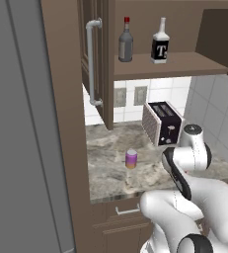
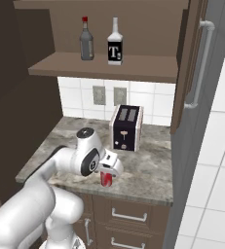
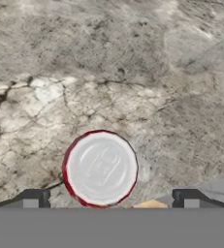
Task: Sort all alcoholic drinks to one cabinet, and non-alcoholic drinks to the other.
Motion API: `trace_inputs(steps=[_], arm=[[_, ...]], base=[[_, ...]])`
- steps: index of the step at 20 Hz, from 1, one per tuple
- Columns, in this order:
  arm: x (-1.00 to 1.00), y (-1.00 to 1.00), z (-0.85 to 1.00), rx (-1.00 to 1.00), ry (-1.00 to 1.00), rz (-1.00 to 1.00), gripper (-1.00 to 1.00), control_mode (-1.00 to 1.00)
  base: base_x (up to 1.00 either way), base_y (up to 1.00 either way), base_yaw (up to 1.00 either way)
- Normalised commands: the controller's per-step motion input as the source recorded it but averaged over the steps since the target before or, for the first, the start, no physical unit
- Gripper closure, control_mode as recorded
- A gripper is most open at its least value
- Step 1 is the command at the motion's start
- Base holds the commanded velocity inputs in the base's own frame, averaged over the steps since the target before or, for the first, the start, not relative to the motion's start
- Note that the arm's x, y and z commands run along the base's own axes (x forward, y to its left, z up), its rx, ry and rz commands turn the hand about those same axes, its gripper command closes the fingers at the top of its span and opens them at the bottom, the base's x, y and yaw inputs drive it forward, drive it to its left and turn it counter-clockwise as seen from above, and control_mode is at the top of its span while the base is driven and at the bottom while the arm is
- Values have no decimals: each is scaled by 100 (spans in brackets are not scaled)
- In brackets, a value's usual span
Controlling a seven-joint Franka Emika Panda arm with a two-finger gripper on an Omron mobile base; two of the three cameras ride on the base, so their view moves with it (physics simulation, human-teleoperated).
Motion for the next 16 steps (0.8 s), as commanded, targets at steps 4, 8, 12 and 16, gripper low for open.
trace_inputs(steps=[4,8,12,16], arm=[[20,0,-21,0,0,2,-100,-100],[8,0,-8,0,0,3,-100,-100],[0,0,-14,0,0,3,-100,-100],[0,0,-25,0,0,3,100,-100]], base=[[0,0,0],[0,0,0],[0,0,0],[0,0,0]])
